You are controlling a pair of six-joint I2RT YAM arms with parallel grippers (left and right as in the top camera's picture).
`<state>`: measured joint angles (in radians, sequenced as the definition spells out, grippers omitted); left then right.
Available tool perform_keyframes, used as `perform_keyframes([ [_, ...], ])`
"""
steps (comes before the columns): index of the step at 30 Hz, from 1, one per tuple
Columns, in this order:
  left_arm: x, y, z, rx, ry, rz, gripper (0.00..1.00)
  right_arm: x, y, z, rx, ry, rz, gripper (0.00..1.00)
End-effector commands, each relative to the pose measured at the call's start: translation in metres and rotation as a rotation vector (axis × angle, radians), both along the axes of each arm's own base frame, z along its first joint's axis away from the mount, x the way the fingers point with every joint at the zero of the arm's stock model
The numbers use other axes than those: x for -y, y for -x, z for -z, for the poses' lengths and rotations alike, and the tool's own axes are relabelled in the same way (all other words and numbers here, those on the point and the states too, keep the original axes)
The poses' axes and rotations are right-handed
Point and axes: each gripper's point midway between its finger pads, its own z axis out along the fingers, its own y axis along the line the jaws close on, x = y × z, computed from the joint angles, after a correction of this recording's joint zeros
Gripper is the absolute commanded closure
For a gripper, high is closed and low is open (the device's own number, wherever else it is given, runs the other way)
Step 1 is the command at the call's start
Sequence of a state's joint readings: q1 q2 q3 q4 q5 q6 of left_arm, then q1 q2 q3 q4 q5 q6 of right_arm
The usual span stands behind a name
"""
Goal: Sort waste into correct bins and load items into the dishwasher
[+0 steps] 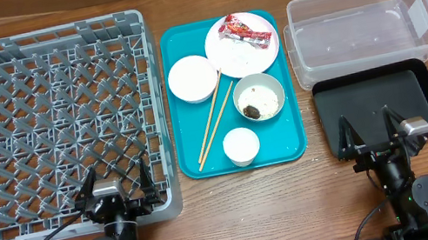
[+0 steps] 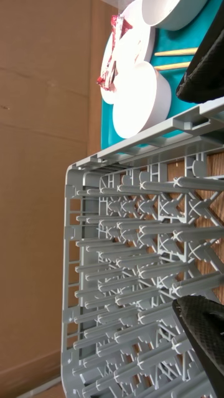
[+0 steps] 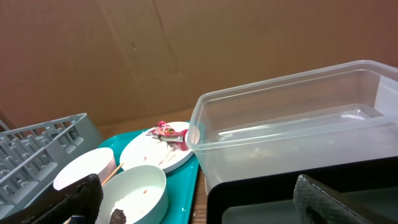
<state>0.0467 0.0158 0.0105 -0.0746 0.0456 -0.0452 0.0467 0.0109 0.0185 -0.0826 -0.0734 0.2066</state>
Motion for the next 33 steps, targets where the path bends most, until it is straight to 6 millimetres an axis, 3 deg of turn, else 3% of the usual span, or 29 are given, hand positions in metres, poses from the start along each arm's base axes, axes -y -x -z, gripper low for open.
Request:
perform_keyframes([
  [1,0.000,0.000,0.000,0.006,-0.013,0.002,0.00,0.000,0.000,0.002,0.002,-0.004,0.000,0.00],
  [26,0.000,0.000,0.000,0.006,-0.013,0.002,0.00,0.000,0.000,0.002,0.002,-0.004,0.000,0.00],
  [30,-0.013,0.000,-0.007,0.030,-0.078,-0.068,0.00,-0.001,0.000,0.002,0.002,-0.004,-0.001,0.00],
  [33,-0.014,0.001,0.000,0.002,-0.078,-0.077,0.00,0.000,0.000,0.002,0.002,-0.004,0.000,0.00],
])
